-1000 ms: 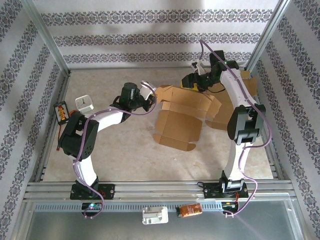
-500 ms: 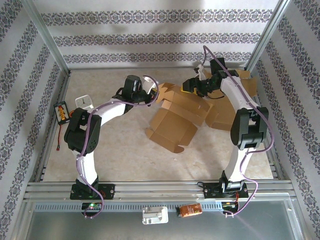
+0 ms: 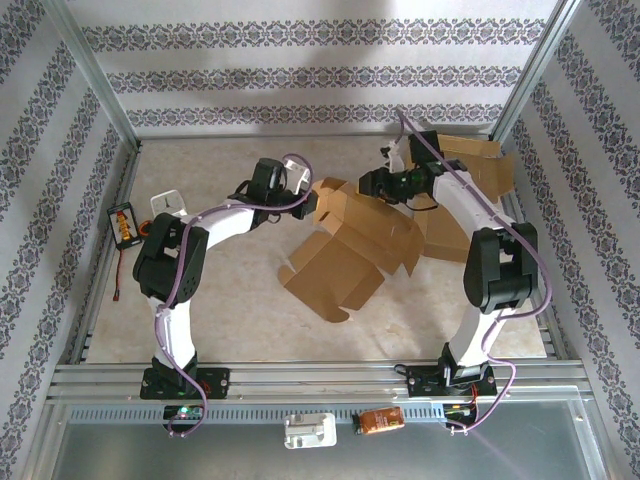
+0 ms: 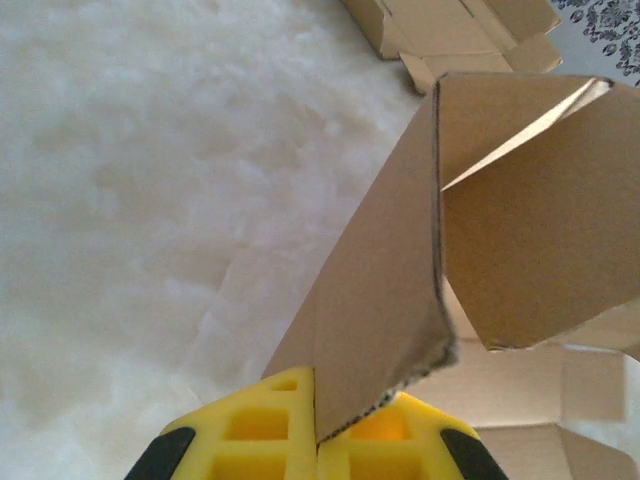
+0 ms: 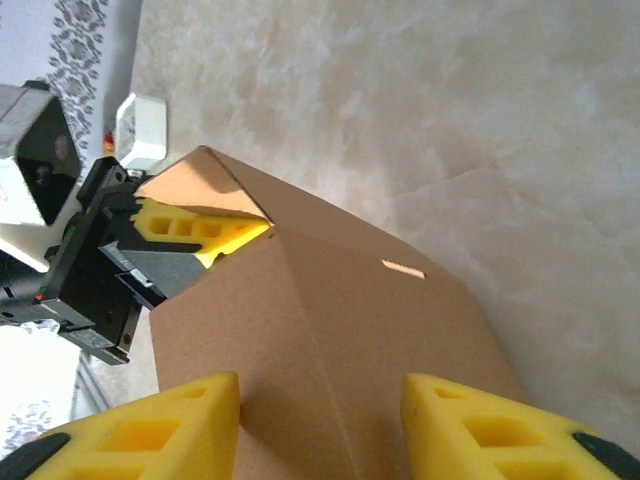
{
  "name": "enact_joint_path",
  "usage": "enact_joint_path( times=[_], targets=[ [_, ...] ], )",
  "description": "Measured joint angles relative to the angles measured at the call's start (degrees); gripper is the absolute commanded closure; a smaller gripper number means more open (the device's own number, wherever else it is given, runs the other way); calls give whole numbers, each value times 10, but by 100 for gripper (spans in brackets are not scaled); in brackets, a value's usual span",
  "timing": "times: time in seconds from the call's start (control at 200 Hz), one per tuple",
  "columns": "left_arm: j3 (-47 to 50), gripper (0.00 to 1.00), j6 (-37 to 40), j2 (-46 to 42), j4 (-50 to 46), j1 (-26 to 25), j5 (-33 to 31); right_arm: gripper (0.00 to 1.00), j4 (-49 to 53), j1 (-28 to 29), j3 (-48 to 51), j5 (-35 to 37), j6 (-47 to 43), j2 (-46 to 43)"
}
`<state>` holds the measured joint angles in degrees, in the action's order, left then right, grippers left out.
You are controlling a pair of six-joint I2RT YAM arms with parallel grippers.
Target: Fold the paper box
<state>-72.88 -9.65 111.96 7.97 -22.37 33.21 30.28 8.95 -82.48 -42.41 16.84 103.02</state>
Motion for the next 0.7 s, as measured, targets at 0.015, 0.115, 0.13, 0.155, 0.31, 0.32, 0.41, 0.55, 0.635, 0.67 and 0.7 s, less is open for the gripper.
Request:
enact_joint_path(
  times=[0.015,0.115,0.13,0.155,0.31,0.32,0.41,0.55,0.635,0.67,0.7],
  targets=[
    [5,100,-3,-1,3,-1,0,55,-4,3,7,6,0,-4],
    [38,100,-28,-12,23,-13,-9,55,-25,15,41,32,0,-27],
    [42,100,-30,-15,25,-13,-11,55,-28,17,45,35,0,-31],
    [51,100,-36,-20,31,-16,-16,56,-33,19,52,41,0,-38],
    [98,100,-73,-48,64,-25,-37,57,-67,39,94,78,-4,-73],
    [101,100,-75,-49,66,-26,-39,57,-71,41,97,81,-5,-75],
    [118,100,-87,-65,73,-29,-54,58,-96,55,127,97,-5,-96],
    [122,100,-80,-76,68,-31,-79,58,-117,71,143,124,-5,-113],
    [96,100,-51,-76,40,-31,-92,58,-132,79,143,141,-4,-115],
    [78,100,-37,-75,25,-31,-99,58,-136,82,142,148,-4,-116],
    [60,100,-24,-72,15,-30,-104,58,-140,84,142,155,-3,-117]
  ],
)
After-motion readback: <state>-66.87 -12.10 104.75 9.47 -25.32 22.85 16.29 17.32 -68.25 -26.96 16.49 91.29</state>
